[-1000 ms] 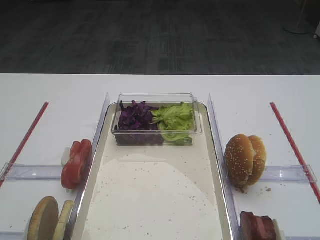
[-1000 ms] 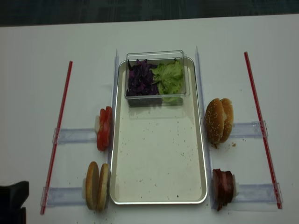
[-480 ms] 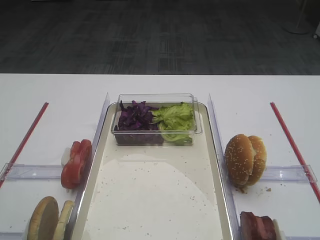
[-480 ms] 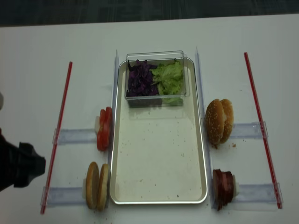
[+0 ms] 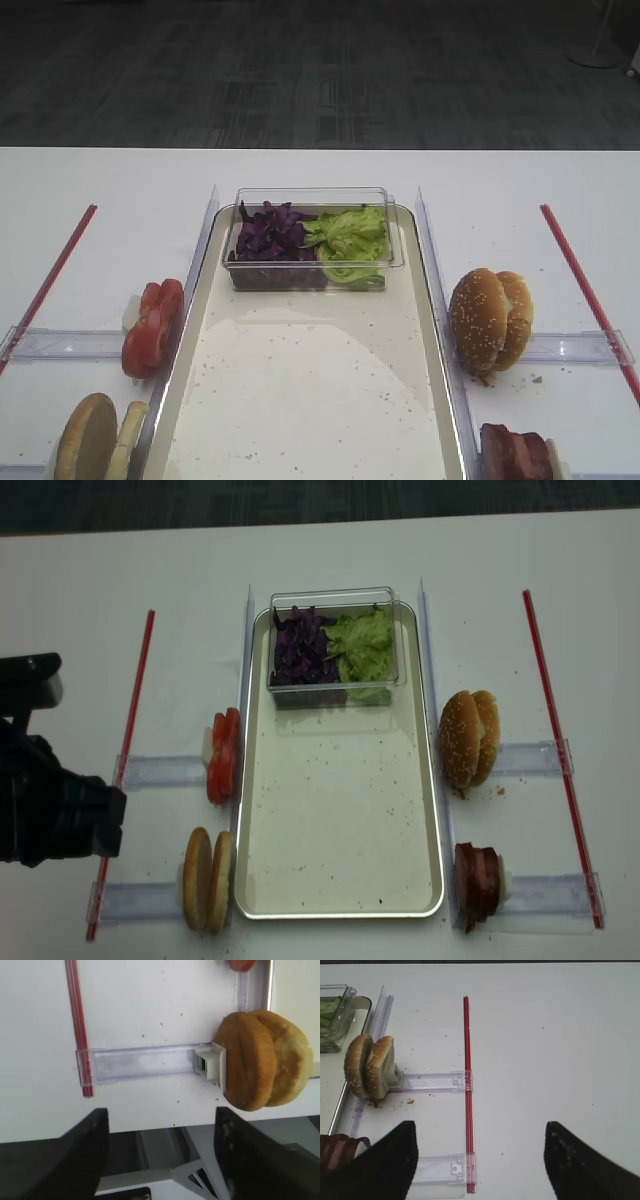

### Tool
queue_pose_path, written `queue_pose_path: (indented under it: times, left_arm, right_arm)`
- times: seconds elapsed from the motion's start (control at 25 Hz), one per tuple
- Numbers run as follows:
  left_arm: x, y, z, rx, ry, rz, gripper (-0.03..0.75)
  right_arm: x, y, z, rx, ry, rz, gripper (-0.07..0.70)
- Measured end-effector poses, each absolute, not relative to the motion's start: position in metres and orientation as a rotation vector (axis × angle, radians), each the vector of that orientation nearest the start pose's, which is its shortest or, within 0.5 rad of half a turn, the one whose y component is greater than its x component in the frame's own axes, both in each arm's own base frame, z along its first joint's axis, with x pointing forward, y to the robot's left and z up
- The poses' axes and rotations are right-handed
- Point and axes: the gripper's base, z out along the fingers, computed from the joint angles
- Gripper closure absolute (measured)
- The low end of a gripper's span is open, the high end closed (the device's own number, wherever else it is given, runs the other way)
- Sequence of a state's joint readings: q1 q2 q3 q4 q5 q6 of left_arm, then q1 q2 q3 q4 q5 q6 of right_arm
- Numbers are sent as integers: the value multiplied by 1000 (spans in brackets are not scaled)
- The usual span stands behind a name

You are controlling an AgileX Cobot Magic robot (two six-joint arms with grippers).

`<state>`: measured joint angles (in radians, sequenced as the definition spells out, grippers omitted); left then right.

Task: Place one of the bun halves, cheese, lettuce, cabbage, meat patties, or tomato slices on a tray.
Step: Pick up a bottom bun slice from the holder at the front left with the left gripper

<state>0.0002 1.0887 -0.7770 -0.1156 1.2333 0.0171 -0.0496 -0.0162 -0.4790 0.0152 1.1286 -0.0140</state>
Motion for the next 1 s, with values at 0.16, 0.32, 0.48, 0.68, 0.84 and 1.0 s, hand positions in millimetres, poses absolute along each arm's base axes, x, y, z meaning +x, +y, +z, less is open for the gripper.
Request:
queue_pose_path:
  times: [0.16, 0.32, 0.48, 0.68, 0.84, 1.0]
  left_arm:
    - [166, -10, 264, -23, 3039, -168, 296]
    - [166, -10, 264, -24, 3038, -174, 296]
    - [166, -11, 264, -23, 3038, -180, 296]
    - [166, -12, 264, 1, 3035, -197, 296]
    - [166, -12, 264, -36, 3037, -201, 296]
    - [166, -12, 264, -103, 3038, -205, 296]
  right_arm:
    - [-8, 2, 266, 36, 2117, -20, 80]
    - [-8, 2, 266, 36, 2117, -20, 80]
    - [-8, 2, 266, 36, 2117, -20, 80]
    - [-8, 2, 266, 36, 2117, -20, 80]
    - [-8, 2, 266, 36, 2117, -20, 80]
    - [-8, 2, 266, 36, 2117, -20, 80]
